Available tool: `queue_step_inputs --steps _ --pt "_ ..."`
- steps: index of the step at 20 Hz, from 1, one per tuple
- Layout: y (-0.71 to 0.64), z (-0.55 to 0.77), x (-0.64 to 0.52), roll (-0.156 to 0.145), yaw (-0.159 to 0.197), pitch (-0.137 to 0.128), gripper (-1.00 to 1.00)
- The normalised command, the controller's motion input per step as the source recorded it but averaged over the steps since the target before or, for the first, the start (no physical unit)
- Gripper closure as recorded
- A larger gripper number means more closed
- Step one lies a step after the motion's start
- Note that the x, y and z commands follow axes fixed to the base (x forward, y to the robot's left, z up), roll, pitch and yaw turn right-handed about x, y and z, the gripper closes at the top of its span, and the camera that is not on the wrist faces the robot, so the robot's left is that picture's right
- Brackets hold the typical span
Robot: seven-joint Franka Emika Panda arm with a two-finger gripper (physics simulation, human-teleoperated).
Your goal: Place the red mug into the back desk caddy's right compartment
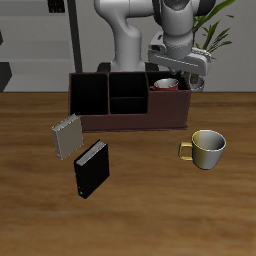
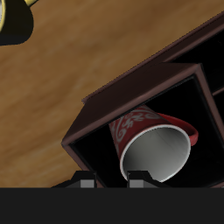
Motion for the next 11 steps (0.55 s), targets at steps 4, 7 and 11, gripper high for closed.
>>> queue_step_inputs --steps 4,7,11 --pt "-0.02 -0.11 0.08 0.008 -0.028 0.024 -1.0" --pt "0.07 -0.03 0.05 0.012 0.005 0.006 -1.0" --pt "0.0 0.08 -0.05 0.008 0.012 -0.027 -1.0"
